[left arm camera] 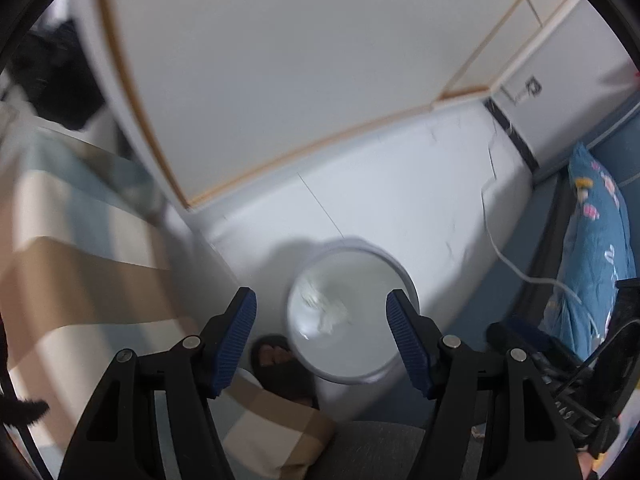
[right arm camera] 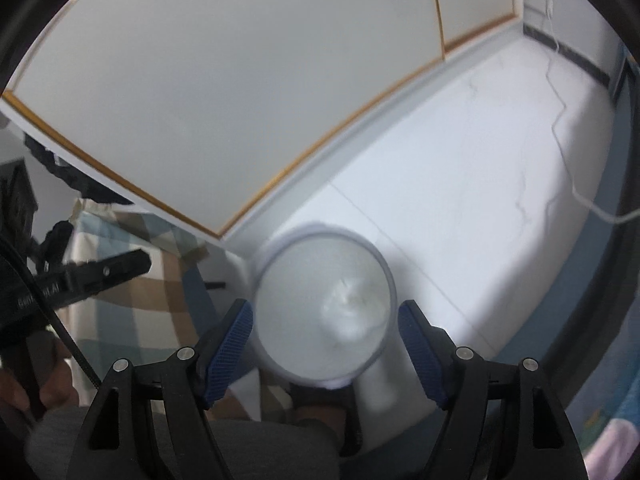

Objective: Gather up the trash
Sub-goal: 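Move both empty grippers back over the table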

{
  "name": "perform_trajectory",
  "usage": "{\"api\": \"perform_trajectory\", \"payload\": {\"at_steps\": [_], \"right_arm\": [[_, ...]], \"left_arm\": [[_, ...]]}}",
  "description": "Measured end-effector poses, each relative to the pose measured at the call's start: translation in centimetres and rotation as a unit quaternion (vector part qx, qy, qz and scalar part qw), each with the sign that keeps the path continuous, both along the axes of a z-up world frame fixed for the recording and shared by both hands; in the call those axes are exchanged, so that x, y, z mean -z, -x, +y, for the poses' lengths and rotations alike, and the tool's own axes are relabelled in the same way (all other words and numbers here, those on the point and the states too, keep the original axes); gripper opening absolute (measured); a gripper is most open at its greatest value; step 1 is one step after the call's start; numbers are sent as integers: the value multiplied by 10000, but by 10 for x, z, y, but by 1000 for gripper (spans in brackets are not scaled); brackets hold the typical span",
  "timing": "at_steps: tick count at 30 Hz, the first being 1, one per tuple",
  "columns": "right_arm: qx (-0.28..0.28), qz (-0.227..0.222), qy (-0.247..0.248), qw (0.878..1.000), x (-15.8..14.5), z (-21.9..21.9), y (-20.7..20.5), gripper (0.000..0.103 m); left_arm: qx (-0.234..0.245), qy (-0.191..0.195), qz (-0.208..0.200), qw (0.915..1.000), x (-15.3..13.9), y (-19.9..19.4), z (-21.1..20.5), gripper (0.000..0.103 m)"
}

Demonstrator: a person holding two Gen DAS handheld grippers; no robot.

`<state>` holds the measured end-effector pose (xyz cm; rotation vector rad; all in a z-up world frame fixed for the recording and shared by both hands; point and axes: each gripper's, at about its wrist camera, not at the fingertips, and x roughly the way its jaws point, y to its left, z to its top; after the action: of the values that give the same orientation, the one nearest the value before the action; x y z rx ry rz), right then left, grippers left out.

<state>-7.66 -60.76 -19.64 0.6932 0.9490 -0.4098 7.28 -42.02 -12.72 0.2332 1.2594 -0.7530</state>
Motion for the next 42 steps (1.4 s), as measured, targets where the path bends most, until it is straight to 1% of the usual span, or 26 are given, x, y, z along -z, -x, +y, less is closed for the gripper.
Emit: {"api": "perform_trajectory", "payload": {"at_steps": [3,4,6,10,13,15,16,19,20,22,24,26,28,31,34,37,40,42], "right_arm": [[-142,-341,207,9991,-34,8,-2,75],[-164,-459,326,9983,-48,13,-2,75],[-220,-658,532,9962,-70,20,-3,75],[-435,-1131,976,9878,-120,51,-8,75],[-628,-1419,1149,9812,-143,75,-12,75],[-805,-1614,1240,9758,-158,94,-16,75],[-888,-1681,1271,9735,-165,105,-17,75],[-1200,-1910,1405,9640,-180,138,-23,75],[-1291,-1982,1456,9607,-185,149,-26,75],[-1520,-2115,1516,9535,-193,174,-31,75],[-1752,-2244,1531,9463,-199,196,-34,75],[-1993,-2341,1616,9377,-204,222,-39,75],[-2200,-2405,1665,9306,-206,244,-44,75],[-2477,-2498,1657,9213,-207,276,-52,75],[-2682,-2508,1584,9166,-204,306,-64,76],[-2915,-2531,1524,9098,-198,335,-75,76],[-3120,-2548,1501,9029,-191,359,-84,78],[-3215,-2541,1457,9005,-186,374,-93,79]], "left_arm": [[-302,149,-332,9989,-25,-3,22,64],[-384,268,-400,9981,-33,-4,31,64],[-466,624,-460,9959,-47,-5,52,64],[-804,755,-728,9912,-69,-6,91,65],[-1175,839,-1042,9840,-89,-6,129,67],[-1395,863,-1226,9788,-98,-6,151,77],[-1485,895,-1297,9763,-103,-5,162,78],[-1786,1012,-1459,9678,-116,-4,203,79],[-1867,1044,-1495,9653,-122,-3,211,79],[-2170,1144,-1623,9558,-130,-2,240,79],[-2429,1189,-1733,9470,-135,4,263,85],[-2667,1230,-1880,9372,-142,9,289,87],[-2856,1198,-2023,9291,-146,13,309,87],[-3045,1072,-2228,9199,-147,18,341,88],[-3230,976,-2332,9120,-145,20,368,90],[-3421,908,-2337,9056,-139,14,391,91],[-3640,754,-2279,8999,-128,8,412,91],[-3710,717,-2178,8999,-122,5,424,92]]}}
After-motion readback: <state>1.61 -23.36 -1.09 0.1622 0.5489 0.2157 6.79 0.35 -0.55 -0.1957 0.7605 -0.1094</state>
